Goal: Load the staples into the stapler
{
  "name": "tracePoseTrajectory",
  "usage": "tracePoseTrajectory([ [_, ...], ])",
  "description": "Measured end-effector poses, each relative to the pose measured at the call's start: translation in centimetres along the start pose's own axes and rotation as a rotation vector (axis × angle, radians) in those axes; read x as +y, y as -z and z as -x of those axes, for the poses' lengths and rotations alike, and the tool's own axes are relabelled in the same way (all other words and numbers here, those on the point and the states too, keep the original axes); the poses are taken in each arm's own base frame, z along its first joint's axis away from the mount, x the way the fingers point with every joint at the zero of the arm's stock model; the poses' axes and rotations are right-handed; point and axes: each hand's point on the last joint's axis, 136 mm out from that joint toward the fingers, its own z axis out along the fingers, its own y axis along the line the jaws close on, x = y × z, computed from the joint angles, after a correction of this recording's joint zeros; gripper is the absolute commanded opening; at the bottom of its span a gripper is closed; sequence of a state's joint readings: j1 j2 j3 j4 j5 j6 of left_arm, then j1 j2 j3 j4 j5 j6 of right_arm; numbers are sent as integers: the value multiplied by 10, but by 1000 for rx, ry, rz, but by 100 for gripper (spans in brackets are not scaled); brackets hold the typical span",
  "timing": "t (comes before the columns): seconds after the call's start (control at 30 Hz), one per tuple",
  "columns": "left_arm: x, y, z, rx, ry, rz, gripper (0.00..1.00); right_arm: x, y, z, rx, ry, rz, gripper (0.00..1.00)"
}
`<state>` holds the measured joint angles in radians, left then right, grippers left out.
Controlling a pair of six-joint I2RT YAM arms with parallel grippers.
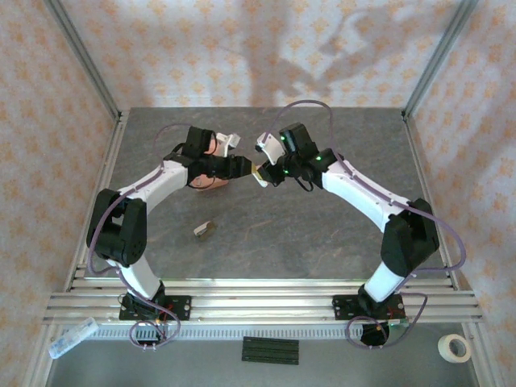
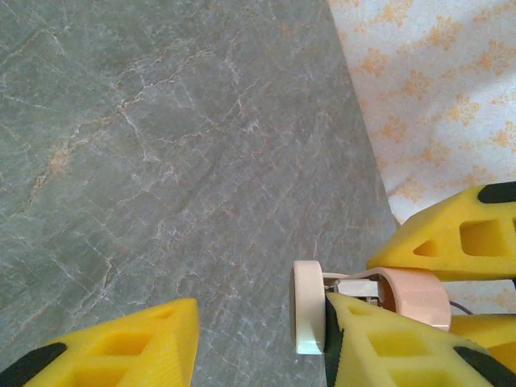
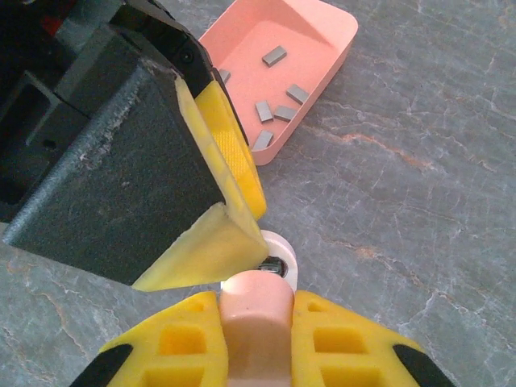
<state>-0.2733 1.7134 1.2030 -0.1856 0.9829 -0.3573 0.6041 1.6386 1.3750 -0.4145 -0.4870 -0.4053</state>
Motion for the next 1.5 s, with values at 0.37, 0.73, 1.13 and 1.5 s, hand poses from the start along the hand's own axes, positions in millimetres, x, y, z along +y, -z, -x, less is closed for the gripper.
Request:
tracePoseTrajectory([
  [0.37, 2, -2, -1, 9, -21, 3, 44, -1, 0, 0, 1, 0, -8, 1],
  [0.73, 42, -14, -24, 85, 55, 123, 44, 0, 24, 35, -125, 39, -31, 0],
  [1.13, 42, -9, -32, 90, 37, 135, 54, 0, 35, 53, -194, 62, -45, 0],
  [1.5, -24, 32, -9, -110, -297, 19, 67, 7, 52, 55, -222, 79, -26, 0],
])
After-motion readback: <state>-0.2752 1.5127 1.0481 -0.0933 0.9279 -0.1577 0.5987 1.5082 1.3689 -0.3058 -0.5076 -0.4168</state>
